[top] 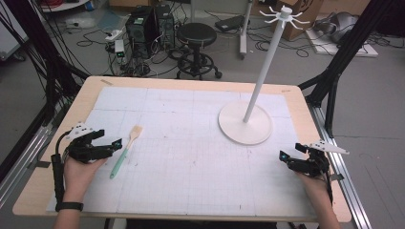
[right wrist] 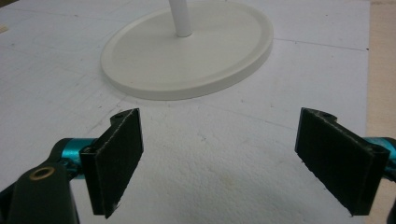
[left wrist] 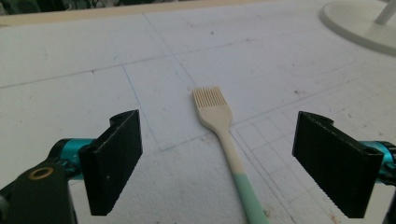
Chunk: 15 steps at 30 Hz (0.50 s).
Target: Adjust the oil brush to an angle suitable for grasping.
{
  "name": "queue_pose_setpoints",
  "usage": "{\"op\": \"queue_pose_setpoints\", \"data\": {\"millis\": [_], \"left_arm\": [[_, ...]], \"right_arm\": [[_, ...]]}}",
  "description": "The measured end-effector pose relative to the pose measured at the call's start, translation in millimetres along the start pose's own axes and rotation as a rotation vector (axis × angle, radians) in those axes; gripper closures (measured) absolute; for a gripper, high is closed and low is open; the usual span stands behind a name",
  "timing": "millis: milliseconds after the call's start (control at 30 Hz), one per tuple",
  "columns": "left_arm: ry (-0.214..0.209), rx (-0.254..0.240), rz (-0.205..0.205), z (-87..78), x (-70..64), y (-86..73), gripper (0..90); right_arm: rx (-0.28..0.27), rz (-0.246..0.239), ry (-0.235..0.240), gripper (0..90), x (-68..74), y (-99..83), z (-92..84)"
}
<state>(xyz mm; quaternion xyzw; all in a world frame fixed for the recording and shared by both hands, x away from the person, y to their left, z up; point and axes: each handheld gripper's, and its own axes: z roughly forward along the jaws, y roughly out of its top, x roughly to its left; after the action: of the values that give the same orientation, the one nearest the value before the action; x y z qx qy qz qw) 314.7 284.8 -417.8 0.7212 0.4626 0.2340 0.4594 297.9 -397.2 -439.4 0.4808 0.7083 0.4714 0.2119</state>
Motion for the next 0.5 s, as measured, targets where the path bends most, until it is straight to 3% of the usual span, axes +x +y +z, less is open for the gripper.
{"op": "queue_pose_setpoints", "data": {"millis": [200, 367, 500], "left_arm": [[0.018, 0.086, 0.025, 14.4, -11.3, -1.5, 23.0], [0.03, 0.146, 0.01, 23.2, -13.8, -4.0, 31.8], [0.044, 0.181, 0.024, 30.6, -18.7, -4.5, 35.7]], "right_arm": [[-0.002, -0.003, 0.001, 14.1, -0.6, 0.2, 0.0], [0.002, -0.004, 0.003, 14.1, -0.7, 0.1, 0.1], [0.0, -0.005, 0.003, 14.1, -0.9, 0.1, 1.1]]}}
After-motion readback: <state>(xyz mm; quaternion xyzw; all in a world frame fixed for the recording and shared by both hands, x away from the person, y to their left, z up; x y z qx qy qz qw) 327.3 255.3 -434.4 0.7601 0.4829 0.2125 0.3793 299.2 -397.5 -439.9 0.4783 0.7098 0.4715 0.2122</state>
